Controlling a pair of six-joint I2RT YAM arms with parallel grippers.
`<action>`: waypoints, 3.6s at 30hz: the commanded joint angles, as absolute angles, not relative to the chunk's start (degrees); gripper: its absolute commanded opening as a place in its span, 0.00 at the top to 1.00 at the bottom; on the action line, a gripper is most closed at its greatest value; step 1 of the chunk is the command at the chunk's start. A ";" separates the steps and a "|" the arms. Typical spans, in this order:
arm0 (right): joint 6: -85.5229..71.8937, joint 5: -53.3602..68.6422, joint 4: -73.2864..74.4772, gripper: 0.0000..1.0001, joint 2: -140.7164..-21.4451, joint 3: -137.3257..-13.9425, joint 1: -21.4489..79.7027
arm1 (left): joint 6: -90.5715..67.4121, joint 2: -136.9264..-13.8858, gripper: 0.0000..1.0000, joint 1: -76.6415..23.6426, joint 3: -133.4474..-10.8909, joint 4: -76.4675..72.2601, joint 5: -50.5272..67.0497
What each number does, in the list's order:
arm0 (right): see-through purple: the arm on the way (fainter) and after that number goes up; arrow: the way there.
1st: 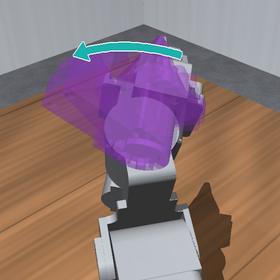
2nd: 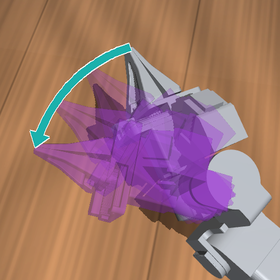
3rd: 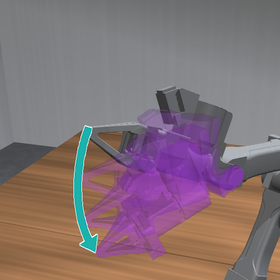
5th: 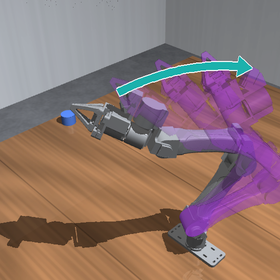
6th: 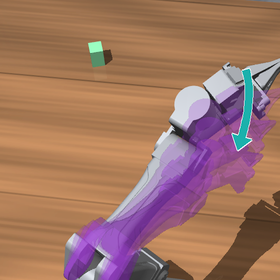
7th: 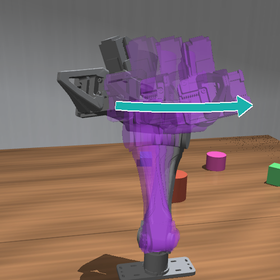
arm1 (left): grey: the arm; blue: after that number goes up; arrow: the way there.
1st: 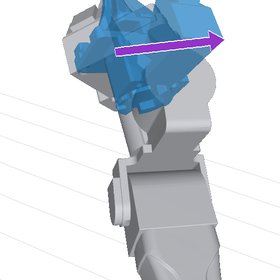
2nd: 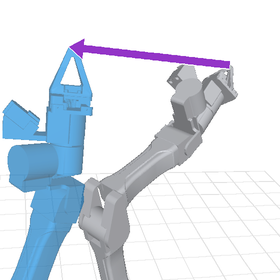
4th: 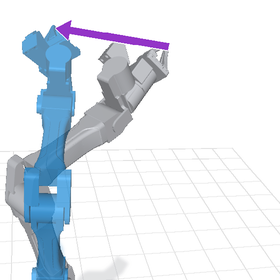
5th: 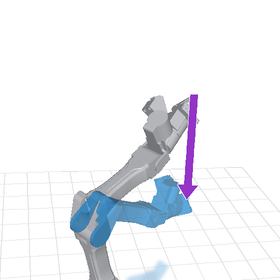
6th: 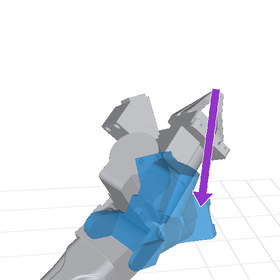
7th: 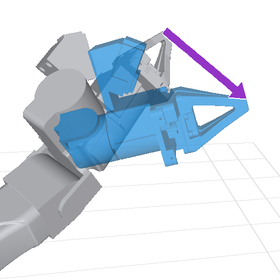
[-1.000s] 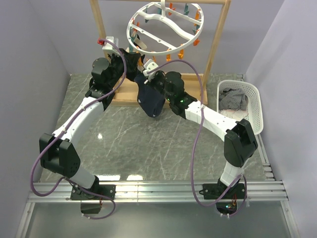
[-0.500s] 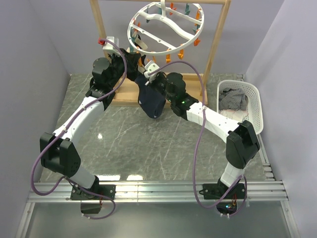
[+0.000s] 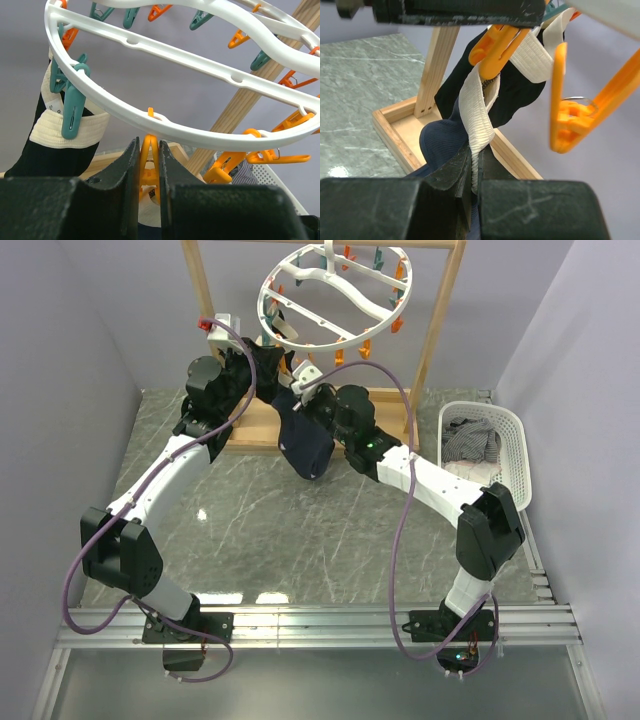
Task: Clip the underwear to the hanger
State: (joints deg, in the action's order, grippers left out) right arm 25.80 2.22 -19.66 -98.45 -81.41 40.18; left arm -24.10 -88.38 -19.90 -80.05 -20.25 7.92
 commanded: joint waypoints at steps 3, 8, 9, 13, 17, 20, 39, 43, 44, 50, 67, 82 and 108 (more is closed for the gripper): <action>23.73 1.93 -20.13 1.00 -95.89 -86.66 40.17 | -23.20 -88.77 1.00 -19.42 -80.59 -19.07 8.17; 23.12 1.50 -19.51 1.00 -96.33 -87.89 40.08 | -22.85 -88.59 1.00 -19.51 -80.33 -18.98 8.26; 22.94 1.41 -19.42 1.00 -96.50 -87.98 40.08 | -22.76 -88.59 1.00 -19.51 -80.25 -18.98 8.17; 21.97 0.62 -18.46 1.00 -96.85 -89.56 39.82 | -22.50 -88.24 1.00 -19.51 -79.54 -19.16 8.35; 20.57 0.09 -16.18 1.00 -98.00 -92.54 39.38 | -22.50 -88.42 1.00 -19.51 -79.10 -19.69 8.61; 20.57 0.09 -16.00 1.00 -98.09 -92.90 39.29 | -22.33 -88.42 1.00 -19.51 -79.45 -19.51 8.61; 22.06 0.18 -16.17 1.00 -97.82 -92.46 39.02 | -22.24 -89.47 0.75 -19.42 -81.56 -18.37 8.17; 22.24 0.18 -16.26 1.00 -98.00 -92.64 39.02 | -22.06 -89.65 0.69 -19.25 -82.26 -18.46 8.17; 22.32 0.18 -16.26 1.00 -98.17 -92.64 39.02 | -22.06 -89.65 0.68 -19.16 -82.44 -18.46 8.26; 22.06 0.18 -15.82 1.00 -98.70 -93.43 39.02 | -22.41 -89.91 0.61 -18.98 -83.23 -18.46 8.70; 23.29 0.88 -15.64 1.00 -100.37 -93.34 39.02 | -24.61 -85.96 0.23 -16.00 -83.32 -17.40 11.60; 22.59 0.26 -15.74 0.64 -103.01 -90.71 39.72 | -24.61 -79.37 0.11 -12.04 -75.59 -9.85 13.89; -7.09 30.67 -2.71 0.47 -93.24 -69.52 22.42 | -22.06 -85.25 0.03 -14.93 -62.49 -17.92 20.23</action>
State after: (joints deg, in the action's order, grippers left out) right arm 1.23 25.43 -0.95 -91.07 -69.73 23.55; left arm -23.27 -84.09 -12.67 -62.61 -12.80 21.12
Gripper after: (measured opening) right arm 0.535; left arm 0.975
